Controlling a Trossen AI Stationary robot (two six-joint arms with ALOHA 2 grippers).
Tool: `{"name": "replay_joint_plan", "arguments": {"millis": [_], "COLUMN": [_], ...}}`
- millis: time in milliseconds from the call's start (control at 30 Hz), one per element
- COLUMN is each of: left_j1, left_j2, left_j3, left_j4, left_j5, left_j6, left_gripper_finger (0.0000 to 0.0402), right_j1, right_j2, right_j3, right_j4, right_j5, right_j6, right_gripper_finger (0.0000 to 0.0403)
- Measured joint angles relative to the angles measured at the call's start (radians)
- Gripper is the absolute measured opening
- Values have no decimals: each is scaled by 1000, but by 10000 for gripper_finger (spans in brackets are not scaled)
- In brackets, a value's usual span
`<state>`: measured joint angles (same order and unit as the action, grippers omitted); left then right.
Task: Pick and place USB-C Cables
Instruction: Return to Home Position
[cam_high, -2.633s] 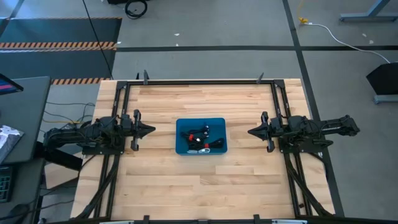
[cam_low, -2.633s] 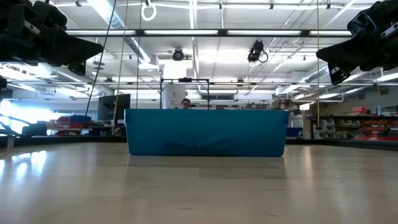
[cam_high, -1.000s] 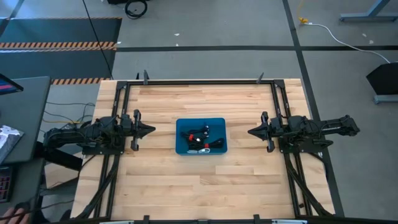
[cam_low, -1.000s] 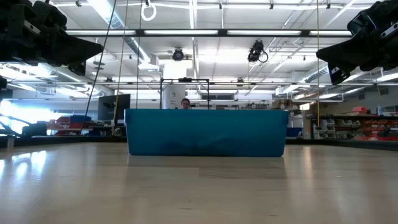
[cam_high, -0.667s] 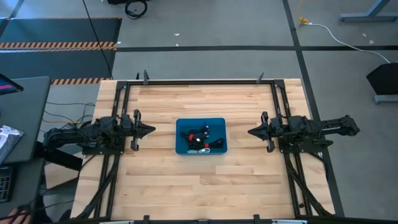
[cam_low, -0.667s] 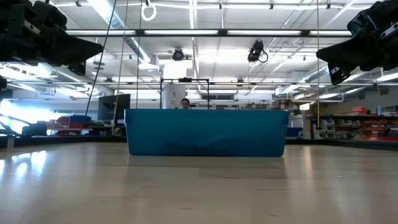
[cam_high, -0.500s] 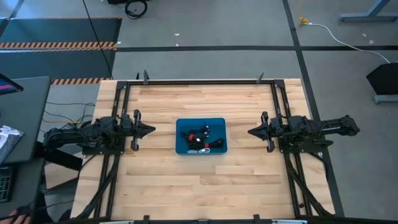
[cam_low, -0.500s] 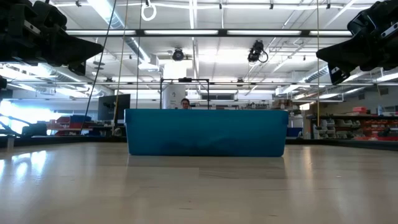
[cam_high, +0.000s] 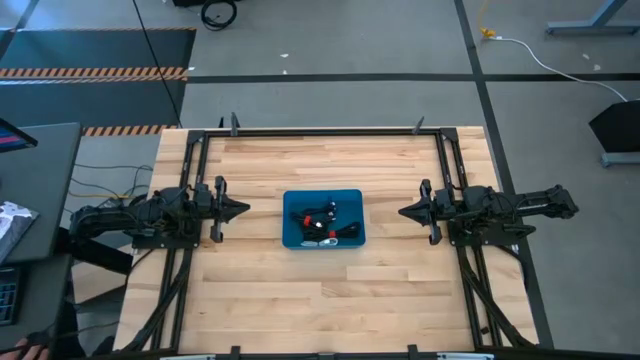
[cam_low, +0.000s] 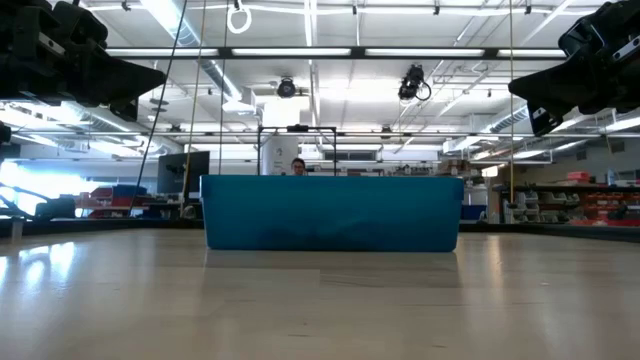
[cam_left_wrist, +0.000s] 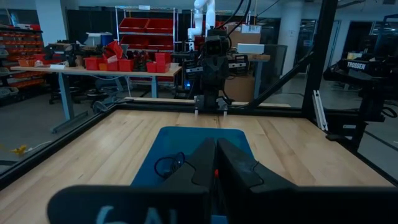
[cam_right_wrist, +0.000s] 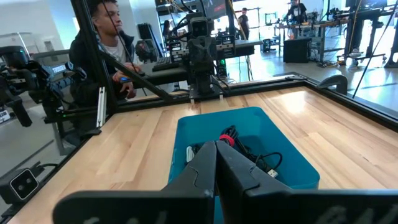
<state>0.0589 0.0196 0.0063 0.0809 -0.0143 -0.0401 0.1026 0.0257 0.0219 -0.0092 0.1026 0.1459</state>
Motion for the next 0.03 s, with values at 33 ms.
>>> {"name": "replay_joint_plan", "arguments": {"millis": [33], "left_j1": [0], "left_j2": [0], "left_j3": [0], "left_j4": [0], "left_j5": [0], "left_j6": [0], "left_gripper_finger": [25], "right_j1": [0], "right_j2": [0], "right_j3": [0], "right_j4": [0], "right_j5": [0], "right_j6": [0], "right_gripper_finger": [12]}}
